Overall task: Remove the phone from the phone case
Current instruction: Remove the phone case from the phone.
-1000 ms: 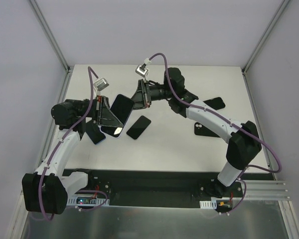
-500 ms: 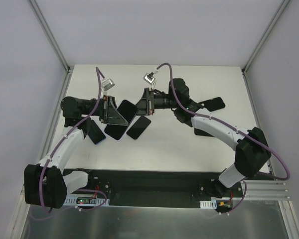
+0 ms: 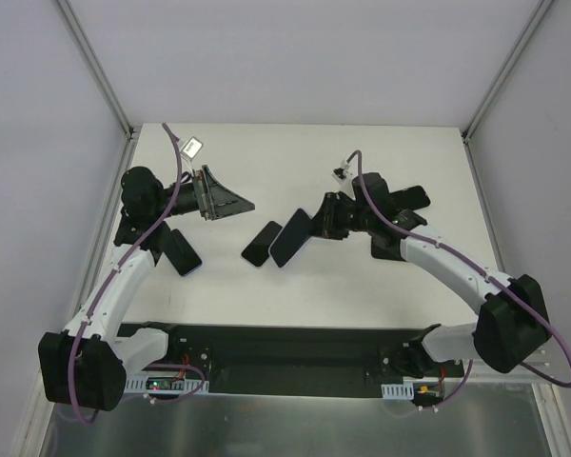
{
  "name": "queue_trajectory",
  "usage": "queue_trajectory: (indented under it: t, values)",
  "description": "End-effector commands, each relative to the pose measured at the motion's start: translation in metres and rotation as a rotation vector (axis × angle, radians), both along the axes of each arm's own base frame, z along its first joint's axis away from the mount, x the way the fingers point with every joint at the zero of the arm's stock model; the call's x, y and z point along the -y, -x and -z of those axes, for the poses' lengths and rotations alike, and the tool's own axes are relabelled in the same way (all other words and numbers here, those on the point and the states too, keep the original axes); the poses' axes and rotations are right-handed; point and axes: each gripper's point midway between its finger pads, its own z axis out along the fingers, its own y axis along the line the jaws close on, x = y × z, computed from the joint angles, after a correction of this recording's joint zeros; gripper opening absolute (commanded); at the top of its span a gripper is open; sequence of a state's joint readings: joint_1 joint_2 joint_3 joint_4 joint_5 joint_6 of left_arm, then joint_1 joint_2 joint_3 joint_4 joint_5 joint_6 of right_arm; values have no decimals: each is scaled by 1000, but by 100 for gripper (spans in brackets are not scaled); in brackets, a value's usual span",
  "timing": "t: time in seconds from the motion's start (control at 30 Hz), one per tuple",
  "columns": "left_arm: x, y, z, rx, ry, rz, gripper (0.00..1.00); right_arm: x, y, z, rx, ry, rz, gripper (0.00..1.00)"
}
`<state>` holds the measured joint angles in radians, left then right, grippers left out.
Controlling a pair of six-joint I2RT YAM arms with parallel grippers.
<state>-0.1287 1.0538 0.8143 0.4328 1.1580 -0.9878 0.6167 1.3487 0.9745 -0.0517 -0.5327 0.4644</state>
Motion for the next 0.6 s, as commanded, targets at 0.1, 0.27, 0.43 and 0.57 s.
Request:
queue_trajectory:
  t: [0.1,0.27,0.43,0.57]
  values:
    - [-4,-20,3,43,-12,-86,99,83,-35,6,269,362,306,1]
    - [-4,-22,9,19,-11,-98,99,108,-60,18,424,453,478,1]
    - [-4,-22,17,-24,-8,-107,99,97,-73,27,568,562,478,1]
    - [-4,-20,23,-48,-9,-110,99,85,-73,53,547,625,431,1]
